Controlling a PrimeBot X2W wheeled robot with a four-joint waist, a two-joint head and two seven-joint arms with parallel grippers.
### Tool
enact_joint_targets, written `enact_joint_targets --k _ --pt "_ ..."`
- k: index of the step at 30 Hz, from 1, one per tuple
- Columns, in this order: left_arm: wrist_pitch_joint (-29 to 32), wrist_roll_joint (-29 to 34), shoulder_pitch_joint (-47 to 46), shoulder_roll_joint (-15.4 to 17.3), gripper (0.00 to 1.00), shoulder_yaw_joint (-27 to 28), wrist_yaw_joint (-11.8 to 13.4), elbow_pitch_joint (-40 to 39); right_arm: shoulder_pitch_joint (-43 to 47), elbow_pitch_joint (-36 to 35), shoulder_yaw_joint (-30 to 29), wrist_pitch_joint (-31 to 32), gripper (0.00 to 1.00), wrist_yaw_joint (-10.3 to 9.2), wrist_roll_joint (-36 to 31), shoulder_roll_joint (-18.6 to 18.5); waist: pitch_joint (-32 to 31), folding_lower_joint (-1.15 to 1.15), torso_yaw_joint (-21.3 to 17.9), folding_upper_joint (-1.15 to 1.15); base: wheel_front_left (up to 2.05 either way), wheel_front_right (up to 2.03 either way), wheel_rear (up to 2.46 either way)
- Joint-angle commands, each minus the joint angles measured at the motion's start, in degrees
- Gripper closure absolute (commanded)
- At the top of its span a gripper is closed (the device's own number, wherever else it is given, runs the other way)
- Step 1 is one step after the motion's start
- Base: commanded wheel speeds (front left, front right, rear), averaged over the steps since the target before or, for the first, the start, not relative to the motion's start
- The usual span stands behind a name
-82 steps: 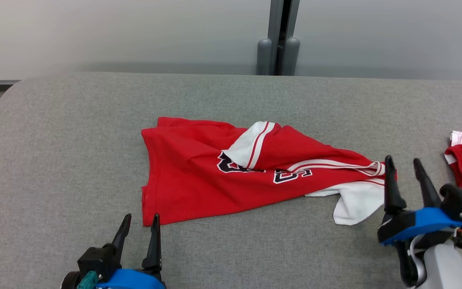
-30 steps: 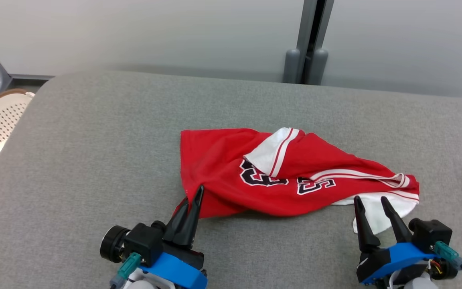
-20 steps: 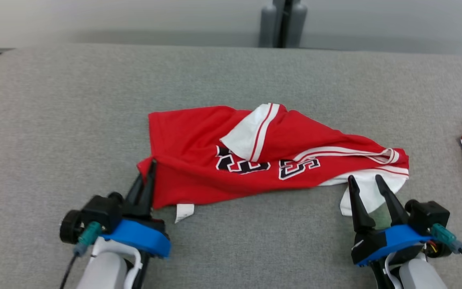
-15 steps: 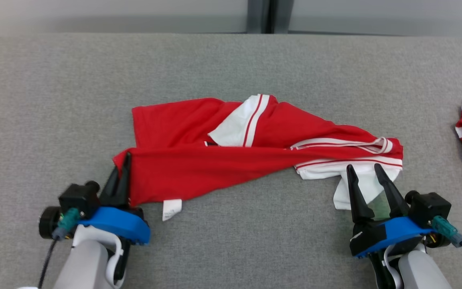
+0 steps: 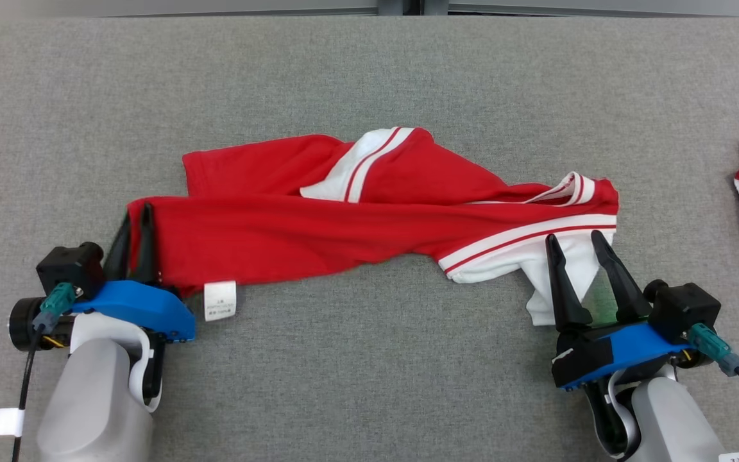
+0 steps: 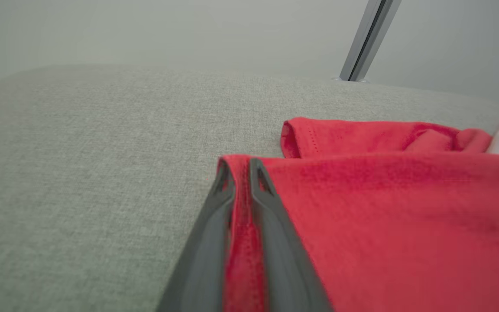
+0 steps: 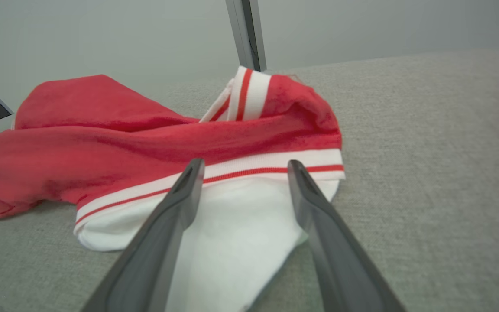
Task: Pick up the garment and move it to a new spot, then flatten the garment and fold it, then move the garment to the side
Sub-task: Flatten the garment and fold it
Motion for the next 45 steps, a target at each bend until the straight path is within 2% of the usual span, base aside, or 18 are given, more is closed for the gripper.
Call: enact_joint_targets --k 1,7,11,15,23,32,39,45 --pt "-0.15 0.69 -1.17 0.22 0.00 1.15 -0.27 -0.11 -0.32 0.03 0.27 -0.02 0.00 0.00 0.25 -0.15 -0.32 -0.01 -0.04 0.00 0.00 0.00 0.00" --pt "-0.15 2.86 3.64 -1.03 0.00 4.53 1.03 -4.69 1.75 0.89 0.18 -0.02 0.00 0.00 -0.09 -0.14 -3.39 -0.01 -0.08 0.00 0.00 0.00 0.00" --pt "-0.15 4.00 7.42 -2.06 0.00 5.43 0.84 -7.31 3.21 1.10 -0.26 -0.02 0.00 0.00 -0.43 -0.15 -5.87 -0.01 0.06 0.00 0.00 0.00 0.00" --pt "-0.15 5.74 15.17 -3.91 0.00 4.79 0.36 -10.89 6.40 1.57 -0.67 -0.02 0.00 0.00 -0.88 -0.14 -10.25 -0.01 0.45 0.00 0.00 0.00 0.00" --pt "-0.15 6.46 24.42 -5.43 0.00 2.92 0.08 -14.33 11.30 2.03 -1.38 -0.02 0.00 0.00 -1.82 -0.15 -15.16 -0.01 0.95 0.00 0.00 0.00 0.00" --pt "-0.15 5.88 28.20 -5.71 0.00 1.21 -0.07 -15.33 13.69 3.02 -1.63 -0.02 0.00 0.00 -1.92 -0.14 -17.29 -0.01 1.08 0.00 0.00 0.00 0.00" --pt "-0.15 5.08 26.44 -5.74 0.00 0.28 0.15 -15.51 12.32 3.68 -0.87 -0.02 0.00 0.00 -1.92 -0.14 -16.12 -0.01 1.51 0.00 0.00 0.00 0.00" --pt "-0.15 4.84 25.63 -5.74 0.00 -0.68 0.18 -14.94 10.39 7.43 1.67 -0.02 0.00 0.00 -1.09 -0.16 -14.66 -0.01 2.44 0.00 0.00 0.00 0.00"
